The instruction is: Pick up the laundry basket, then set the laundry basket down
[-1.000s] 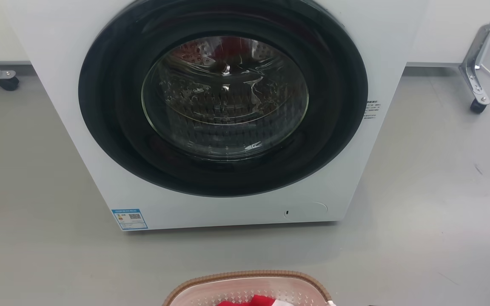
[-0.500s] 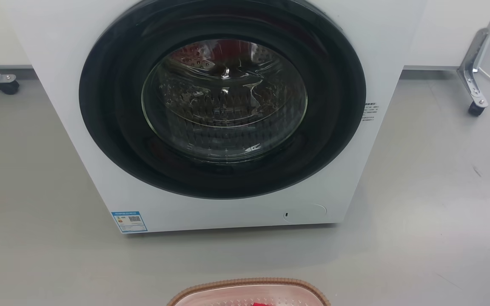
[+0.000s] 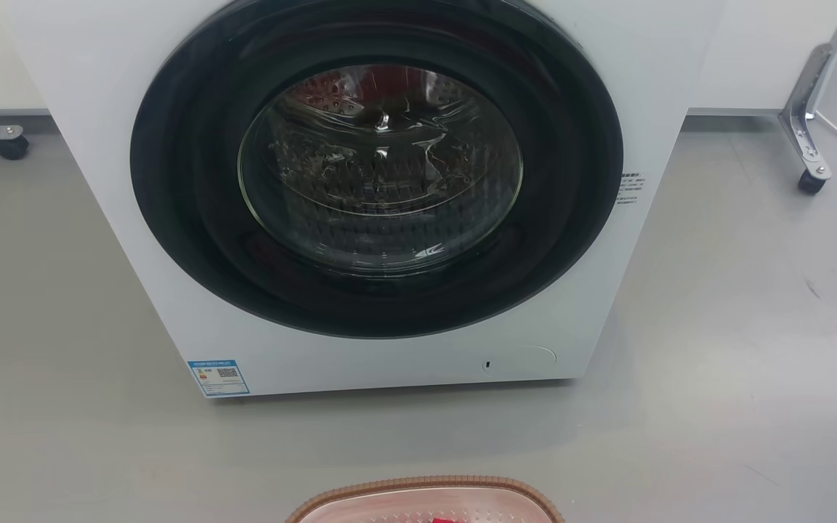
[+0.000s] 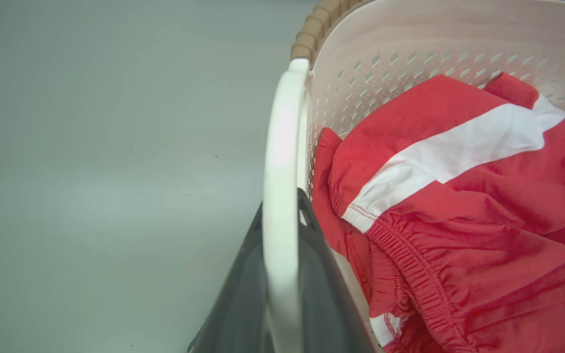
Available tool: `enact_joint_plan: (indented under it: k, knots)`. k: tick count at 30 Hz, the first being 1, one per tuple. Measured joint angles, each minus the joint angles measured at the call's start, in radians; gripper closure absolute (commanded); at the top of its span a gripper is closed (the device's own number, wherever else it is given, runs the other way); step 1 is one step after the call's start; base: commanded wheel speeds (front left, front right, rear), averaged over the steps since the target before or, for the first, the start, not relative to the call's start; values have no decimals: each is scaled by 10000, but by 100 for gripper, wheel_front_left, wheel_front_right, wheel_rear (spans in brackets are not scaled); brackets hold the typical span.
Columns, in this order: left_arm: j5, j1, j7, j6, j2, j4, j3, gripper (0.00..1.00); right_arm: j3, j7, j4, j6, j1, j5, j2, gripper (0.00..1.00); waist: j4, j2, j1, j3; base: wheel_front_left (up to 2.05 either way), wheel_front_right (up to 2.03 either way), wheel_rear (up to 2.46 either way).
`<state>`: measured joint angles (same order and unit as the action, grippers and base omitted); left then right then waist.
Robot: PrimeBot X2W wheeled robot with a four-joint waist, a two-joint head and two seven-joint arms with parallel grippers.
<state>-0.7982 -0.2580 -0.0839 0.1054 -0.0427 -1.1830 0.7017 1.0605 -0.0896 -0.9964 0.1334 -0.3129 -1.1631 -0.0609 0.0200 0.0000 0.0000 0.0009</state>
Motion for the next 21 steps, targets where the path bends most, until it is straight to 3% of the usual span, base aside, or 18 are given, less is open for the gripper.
enact_joint_plan:
  k: [21]
  knots:
    - [-127, -15, -59, 10, -12, -77, 128, 100, 535, -184, -71, 0, -185, -527, -6, 100, -55, 0, -1, 190, 0, 0, 0]
